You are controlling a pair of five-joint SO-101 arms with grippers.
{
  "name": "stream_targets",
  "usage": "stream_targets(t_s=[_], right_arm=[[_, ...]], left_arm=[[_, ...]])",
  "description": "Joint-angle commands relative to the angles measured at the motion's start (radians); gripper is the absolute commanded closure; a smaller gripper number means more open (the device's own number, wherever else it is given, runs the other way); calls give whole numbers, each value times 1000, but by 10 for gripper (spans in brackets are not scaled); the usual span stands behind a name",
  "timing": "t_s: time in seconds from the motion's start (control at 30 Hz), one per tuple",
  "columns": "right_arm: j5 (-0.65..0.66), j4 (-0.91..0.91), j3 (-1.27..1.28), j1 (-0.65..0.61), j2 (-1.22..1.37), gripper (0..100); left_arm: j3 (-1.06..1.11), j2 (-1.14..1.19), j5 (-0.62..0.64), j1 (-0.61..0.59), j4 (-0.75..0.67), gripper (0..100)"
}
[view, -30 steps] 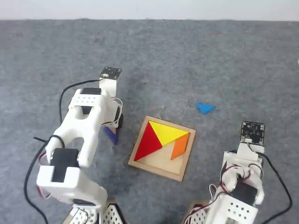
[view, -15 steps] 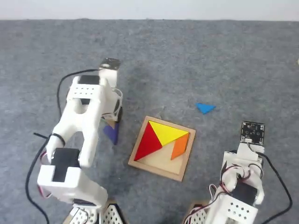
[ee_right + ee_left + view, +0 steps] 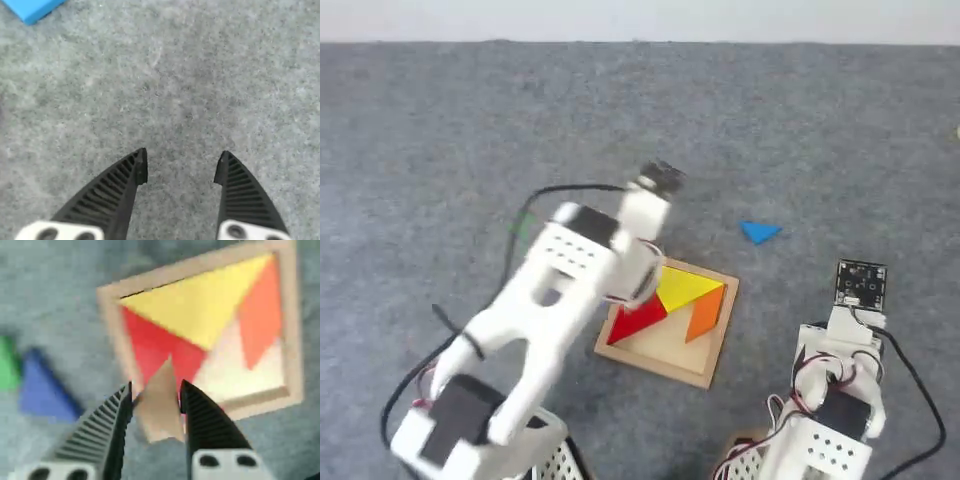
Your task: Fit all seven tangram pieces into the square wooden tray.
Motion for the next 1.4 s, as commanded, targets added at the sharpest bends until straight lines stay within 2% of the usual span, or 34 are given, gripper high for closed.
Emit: stream_targets(t_s=[0.0,0.13,0.37,0.47,0.7,0.93,1.03,1.2,1.37], right_arm=[[6,-1,15,8,-4,779],[6,-1,15,8,-4,779],[6,-4,15,8,-4,779],[8,-4,15,8,-4,779],[8,-4,15,8,-4,779],[8,-4,15,8,-4,779],[8,-4,15,8,-4,779],[9,-4,15,8,-4,779],[9,-4,15,8,-4,779]], left_arm=[[-15,74,54,169,-103,906],[-10,150,97,241,-195,906],[-13,244,153,245,-301,904],[-16,242,157,241,-299,886],[-33,242,129,245,-238,754],[-36,239,107,239,-232,743],[-33,181,57,219,-224,745],[-36,-52,-43,101,-147,745],[-36,-195,-167,-180,-74,745]])
